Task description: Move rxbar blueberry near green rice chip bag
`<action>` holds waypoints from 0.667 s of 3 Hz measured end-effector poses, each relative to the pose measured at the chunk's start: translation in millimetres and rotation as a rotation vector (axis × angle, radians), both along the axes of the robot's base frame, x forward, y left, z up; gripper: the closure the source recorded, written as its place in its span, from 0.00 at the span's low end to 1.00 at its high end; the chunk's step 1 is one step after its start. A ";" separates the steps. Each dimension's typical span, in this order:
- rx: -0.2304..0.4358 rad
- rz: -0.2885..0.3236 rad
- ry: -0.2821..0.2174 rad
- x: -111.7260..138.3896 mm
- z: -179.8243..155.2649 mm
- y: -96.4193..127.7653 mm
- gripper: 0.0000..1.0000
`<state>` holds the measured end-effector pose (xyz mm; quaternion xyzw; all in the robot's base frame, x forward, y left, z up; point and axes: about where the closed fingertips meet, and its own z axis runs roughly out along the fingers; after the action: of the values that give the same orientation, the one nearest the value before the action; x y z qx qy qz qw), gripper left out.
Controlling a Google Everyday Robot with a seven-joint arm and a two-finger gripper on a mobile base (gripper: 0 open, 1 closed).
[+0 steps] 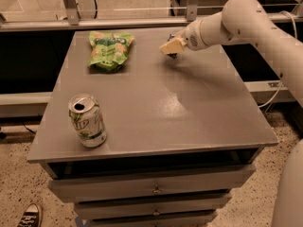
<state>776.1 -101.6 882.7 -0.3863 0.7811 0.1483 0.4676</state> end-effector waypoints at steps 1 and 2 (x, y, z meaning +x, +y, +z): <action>0.047 0.095 -0.014 1.4 1.4 54.1 1.00; 0.084 0.200 -0.028 -3.4 10.8 104.4 1.00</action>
Offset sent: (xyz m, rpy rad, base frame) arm -0.0133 0.1644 0.0289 0.1290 -0.0513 0.3394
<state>772.7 2.8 893.5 -0.4444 0.7252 0.2213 0.4771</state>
